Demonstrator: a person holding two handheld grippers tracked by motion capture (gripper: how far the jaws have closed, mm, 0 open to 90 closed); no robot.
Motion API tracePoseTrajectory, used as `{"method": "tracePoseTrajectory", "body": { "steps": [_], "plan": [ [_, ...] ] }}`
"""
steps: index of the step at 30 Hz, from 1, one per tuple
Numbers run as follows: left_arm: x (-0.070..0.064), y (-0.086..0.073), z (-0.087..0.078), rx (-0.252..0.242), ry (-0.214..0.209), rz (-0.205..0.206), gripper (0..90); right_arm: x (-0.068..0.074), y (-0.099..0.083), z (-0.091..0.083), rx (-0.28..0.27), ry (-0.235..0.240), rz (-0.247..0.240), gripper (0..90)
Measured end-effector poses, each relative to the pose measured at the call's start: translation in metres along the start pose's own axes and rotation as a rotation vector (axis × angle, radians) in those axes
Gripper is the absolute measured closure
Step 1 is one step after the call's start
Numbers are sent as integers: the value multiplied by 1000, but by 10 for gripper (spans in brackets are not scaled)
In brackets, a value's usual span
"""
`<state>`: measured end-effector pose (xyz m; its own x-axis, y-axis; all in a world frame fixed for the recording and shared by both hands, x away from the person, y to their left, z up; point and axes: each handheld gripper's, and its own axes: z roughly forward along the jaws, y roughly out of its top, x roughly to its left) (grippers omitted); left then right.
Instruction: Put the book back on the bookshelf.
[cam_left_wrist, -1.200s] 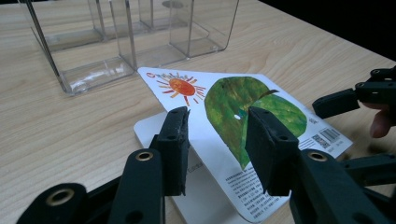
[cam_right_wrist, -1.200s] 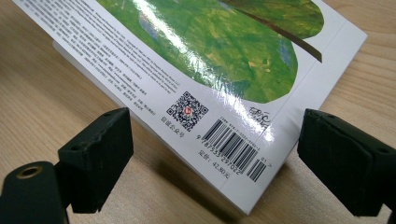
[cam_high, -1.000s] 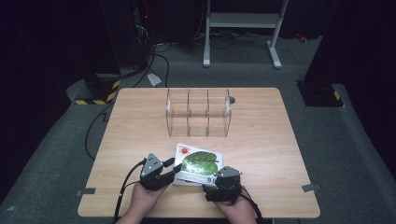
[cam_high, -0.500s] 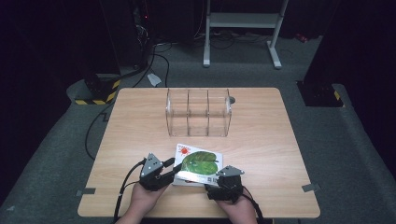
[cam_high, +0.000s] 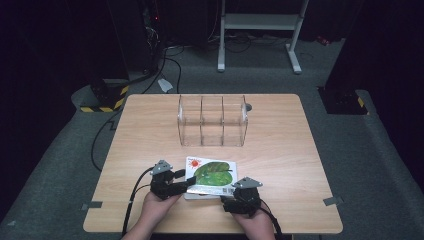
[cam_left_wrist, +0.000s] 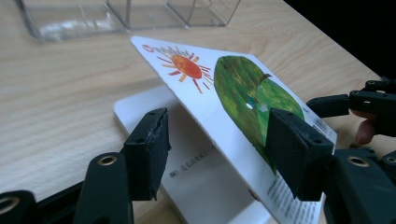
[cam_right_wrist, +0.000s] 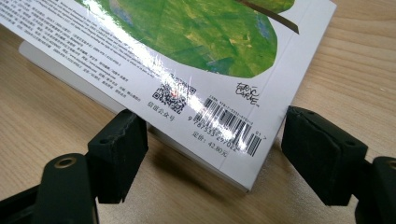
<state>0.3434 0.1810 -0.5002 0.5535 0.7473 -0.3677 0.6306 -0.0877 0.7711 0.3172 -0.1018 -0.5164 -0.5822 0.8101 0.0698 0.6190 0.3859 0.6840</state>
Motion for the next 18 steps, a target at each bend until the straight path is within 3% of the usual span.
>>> {"method": "tracePoseTrajectory", "body": {
  "steps": [2, 4, 10, 14, 18],
  "plan": [
    [1, 0, 7, 14, -36, -28, 387, 1, 0, 0, 6, 0, 14, 227],
    [0, 1, 11, 28, -51, -22, 386, 0, 0, 1, 4, 3, 12, 227],
    [-6, 6, 16, 56, -43, 83, 362, -3, -2, 0, 2, 16, 7, 244],
    [-3, 8, 17, 67, -42, 102, 382, -6, -5, -4, 3, 42, 28, 285],
    [-1, 9, 17, 87, -30, 136, 427, -8, -9, -13, -15, 46, 12, 314]
  ]
}}
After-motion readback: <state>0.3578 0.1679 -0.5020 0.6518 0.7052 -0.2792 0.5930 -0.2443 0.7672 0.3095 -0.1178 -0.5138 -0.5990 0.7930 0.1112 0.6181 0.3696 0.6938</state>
